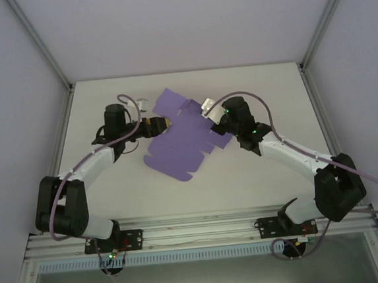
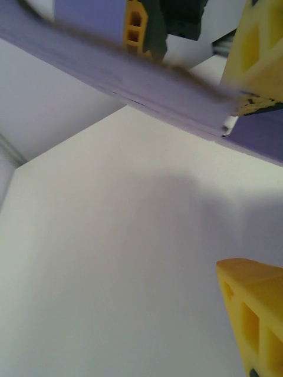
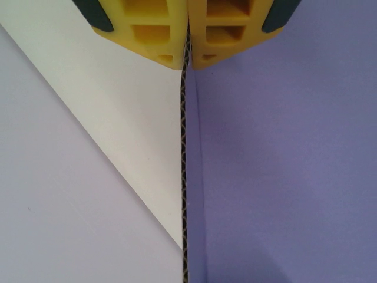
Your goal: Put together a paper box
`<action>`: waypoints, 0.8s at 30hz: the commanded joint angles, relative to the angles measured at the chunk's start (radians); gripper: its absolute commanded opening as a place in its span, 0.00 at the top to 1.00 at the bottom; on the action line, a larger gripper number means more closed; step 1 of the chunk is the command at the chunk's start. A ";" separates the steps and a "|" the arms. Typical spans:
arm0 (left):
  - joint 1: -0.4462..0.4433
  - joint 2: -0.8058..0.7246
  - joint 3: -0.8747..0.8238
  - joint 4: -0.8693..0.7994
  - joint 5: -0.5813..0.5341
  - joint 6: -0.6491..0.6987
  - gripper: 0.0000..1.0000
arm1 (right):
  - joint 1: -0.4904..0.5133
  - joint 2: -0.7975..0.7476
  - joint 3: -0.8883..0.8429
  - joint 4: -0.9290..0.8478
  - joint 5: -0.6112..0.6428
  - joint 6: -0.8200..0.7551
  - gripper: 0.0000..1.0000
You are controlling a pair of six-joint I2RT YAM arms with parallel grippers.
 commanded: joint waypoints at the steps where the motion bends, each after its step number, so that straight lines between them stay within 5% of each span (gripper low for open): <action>1: 0.048 -0.036 -0.003 -0.018 -0.039 0.040 0.36 | 0.000 -0.030 0.025 0.025 -0.010 0.024 1.00; 12: 0.054 0.002 -0.064 0.051 0.309 0.136 0.40 | 0.000 -0.019 0.055 -0.006 -0.028 0.020 1.00; 17: 0.004 0.024 -0.036 -0.059 0.256 0.237 0.41 | 0.000 -0.020 0.064 -0.003 -0.055 0.033 1.00; 24: -0.029 0.135 0.006 0.075 0.323 0.156 0.51 | 0.002 -0.010 0.075 -0.013 -0.121 0.057 1.00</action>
